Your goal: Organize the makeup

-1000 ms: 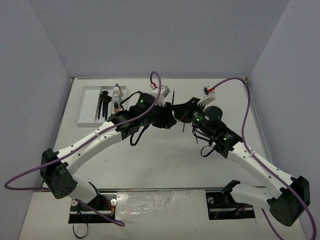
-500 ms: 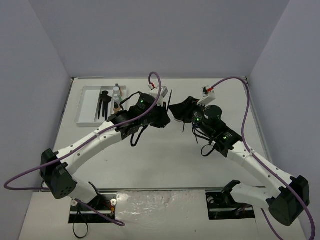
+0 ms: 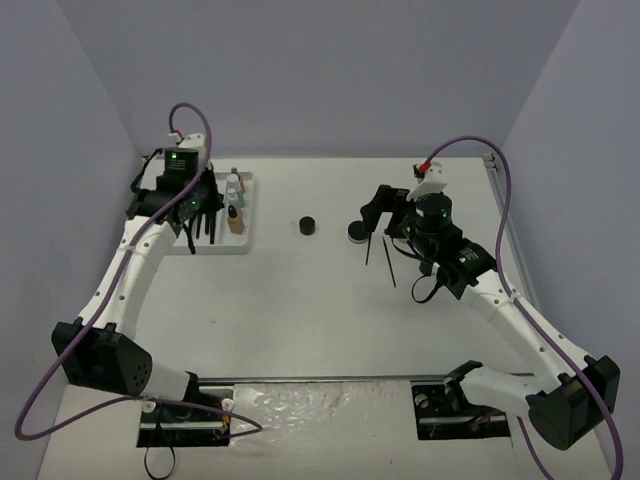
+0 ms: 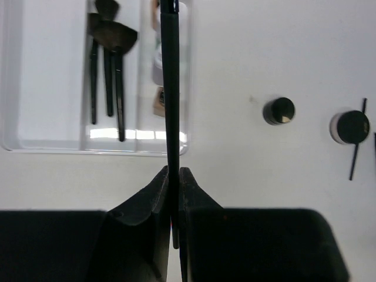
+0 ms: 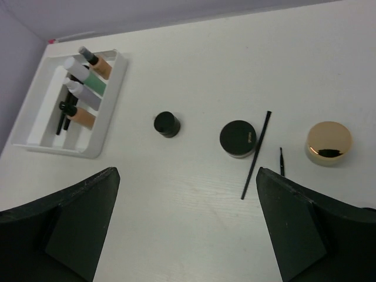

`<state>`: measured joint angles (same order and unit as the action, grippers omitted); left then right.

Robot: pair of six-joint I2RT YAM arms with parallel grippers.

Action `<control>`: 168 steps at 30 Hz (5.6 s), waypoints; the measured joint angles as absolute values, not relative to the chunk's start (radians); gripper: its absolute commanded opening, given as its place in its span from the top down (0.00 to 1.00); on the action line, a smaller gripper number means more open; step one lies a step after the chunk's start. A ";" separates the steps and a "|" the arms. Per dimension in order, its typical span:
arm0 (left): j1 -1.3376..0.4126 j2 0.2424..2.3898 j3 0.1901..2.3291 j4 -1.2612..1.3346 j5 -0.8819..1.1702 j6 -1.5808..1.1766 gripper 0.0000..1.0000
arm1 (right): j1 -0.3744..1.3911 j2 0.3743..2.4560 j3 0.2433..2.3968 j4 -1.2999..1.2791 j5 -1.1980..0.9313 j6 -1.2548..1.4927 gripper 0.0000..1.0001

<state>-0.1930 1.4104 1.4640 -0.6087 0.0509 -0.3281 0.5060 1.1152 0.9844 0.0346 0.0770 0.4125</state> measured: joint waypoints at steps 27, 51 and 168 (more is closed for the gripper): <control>0.041 2.114 1.775 -0.547 0.126 -0.081 0.73 | 0.483 1.245 0.937 -0.158 0.160 0.261 0.01; 0.041 1.466 1.499 -0.661 0.045 -0.264 0.49 | 0.451 1.715 0.956 -0.131 0.117 0.299 0.51; 0.041 2.241 2.016 -0.670 0.138 -0.084 0.67 | 0.490 1.300 0.887 0.019 0.037 0.369 0.04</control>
